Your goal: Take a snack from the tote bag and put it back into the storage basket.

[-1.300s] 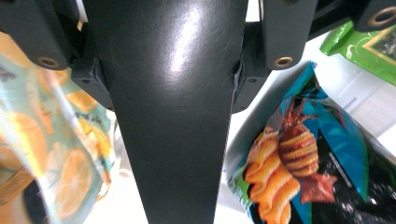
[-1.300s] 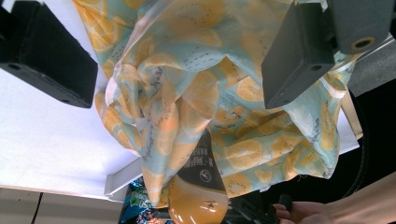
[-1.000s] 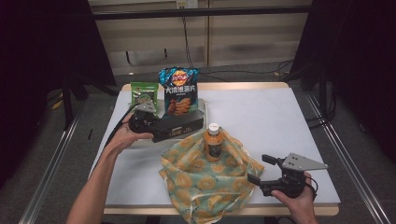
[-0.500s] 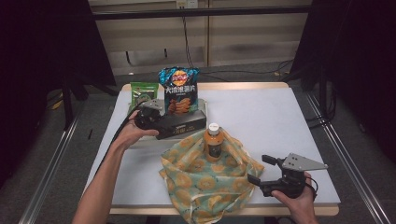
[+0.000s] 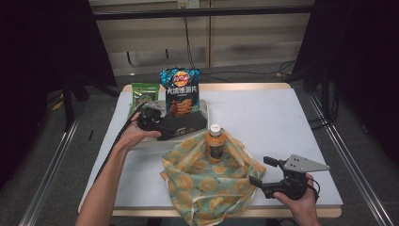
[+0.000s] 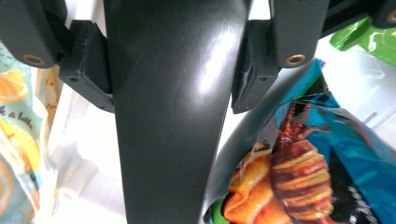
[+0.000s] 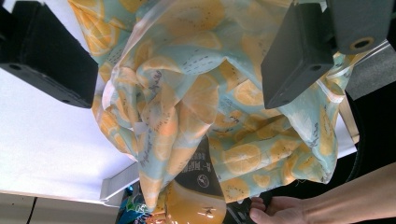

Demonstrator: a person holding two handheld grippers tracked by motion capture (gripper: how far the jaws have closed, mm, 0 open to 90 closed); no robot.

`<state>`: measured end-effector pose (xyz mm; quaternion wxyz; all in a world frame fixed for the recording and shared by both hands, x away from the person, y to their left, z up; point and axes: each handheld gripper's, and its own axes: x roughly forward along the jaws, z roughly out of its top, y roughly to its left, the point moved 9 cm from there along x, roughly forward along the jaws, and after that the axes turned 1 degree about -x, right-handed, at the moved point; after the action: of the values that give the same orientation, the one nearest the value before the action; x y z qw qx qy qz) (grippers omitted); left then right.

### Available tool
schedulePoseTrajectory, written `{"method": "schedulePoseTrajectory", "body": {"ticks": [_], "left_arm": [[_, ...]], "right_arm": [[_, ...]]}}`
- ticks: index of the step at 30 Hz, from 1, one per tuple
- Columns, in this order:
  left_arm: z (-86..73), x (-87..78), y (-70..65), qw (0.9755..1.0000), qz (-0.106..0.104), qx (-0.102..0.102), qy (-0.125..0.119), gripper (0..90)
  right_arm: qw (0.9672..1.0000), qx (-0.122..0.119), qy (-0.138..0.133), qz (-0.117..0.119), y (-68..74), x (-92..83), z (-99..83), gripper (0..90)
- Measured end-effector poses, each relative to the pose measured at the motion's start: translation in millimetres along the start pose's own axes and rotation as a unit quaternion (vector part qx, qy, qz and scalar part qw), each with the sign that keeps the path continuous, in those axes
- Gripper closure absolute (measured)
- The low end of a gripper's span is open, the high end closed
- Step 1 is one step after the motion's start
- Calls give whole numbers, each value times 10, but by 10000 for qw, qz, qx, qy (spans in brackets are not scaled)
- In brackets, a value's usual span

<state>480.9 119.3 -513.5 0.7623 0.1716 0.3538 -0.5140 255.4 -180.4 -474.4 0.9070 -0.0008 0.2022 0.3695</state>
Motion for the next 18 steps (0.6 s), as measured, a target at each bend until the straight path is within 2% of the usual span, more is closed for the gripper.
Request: {"method": "schedulePoseTrajectory", "body": {"ticks": [4, 6, 9, 13, 15, 18], "left_arm": [[-7, 36, 3, 10000, 60, -67, -9, 376], [-9, 37, 19, 9998, 171, -70, -32, 361], [-10, 10, 44, 9993, 288, -178, -166, 289], [-23, -62, 27, 9984, 300, -367, -302, 232], [-25, -115, 11, 9981, 353, -375, -323, 218], [7, -231, -11, 9964, 494, -400, -555, 206]], "right_arm": [[10000, 10, 19, 31, 13, 2, -4, 110], [10000, 5, 13, 37, 17, 5, -4, 112], [10000, -1, 26, 24, 12, 7, -6, 112], [10000, -16, 29, 25, 11, 6, -7, 112], [10000, -3, 28, 37, 13, 8, -6, 112], [10000, -3, 21, 32, 12, 17, -3, 112]]}}
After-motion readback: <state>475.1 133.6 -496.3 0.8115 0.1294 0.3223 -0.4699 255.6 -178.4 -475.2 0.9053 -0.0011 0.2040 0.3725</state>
